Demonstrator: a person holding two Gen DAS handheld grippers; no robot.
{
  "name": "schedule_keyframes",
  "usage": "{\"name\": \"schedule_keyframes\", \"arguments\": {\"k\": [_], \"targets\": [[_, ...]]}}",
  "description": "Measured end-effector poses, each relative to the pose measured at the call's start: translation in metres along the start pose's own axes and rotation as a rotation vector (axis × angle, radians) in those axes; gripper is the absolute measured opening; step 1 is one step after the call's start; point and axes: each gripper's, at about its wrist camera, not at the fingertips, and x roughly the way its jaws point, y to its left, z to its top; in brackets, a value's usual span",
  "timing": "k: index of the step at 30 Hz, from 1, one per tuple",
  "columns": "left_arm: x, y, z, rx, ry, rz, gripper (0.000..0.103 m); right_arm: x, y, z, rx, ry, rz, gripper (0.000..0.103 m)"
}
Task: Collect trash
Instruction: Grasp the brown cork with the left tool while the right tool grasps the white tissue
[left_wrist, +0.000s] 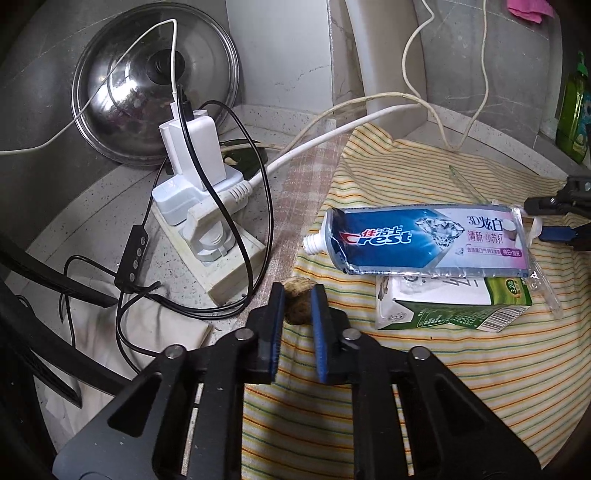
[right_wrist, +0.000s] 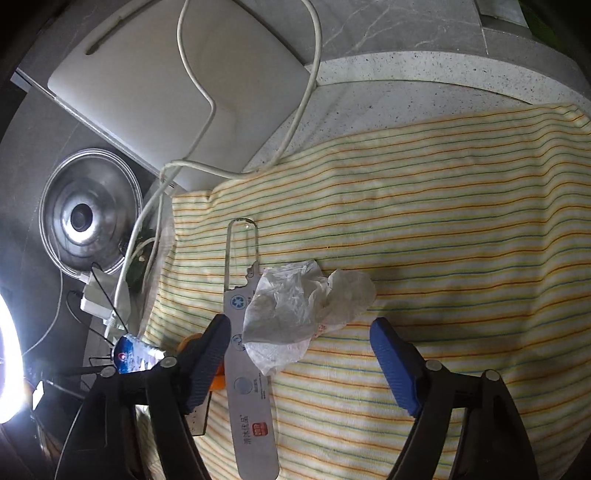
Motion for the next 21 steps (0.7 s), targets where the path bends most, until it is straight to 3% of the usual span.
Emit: {"name": "schedule_keyframes", "arguments": {"k": [2,5,9,16,20,21], "targets": [[-0.001,0.001,0.000,-0.001,-0.001,-0.008,0.008,0.003,0.001,0.001,-0.008,0.007,-0.015,0.043],[-0.003,0.001,-0.001,0.002,-0.005,-0.010,0.006,0.001,0.000,0.000,-0.007,0.007,-0.002,0.024],[-0.010,0.000,-0.004,0.000,-0.017,-0.018,0.006,-0.012,0.002,-0.002,-0.036,-0.028,-0.008,0.009],[-0.030,0.001,-0.010,-0.004,-0.040,-0.043,0.005,-0.035,0.008,-0.009,-0.097,-0.062,-0.014,0.003],[-0.035,-0.004,-0.011,0.039,-0.052,-0.015,0.006,-0.046,0.011,-0.014,-0.113,-0.072,-0.011,0.003],[-0.033,-0.003,-0.011,0.032,-0.041,-0.021,0.011,-0.049,0.011,-0.016,-0.116,-0.075,-0.006,0.003]]}}
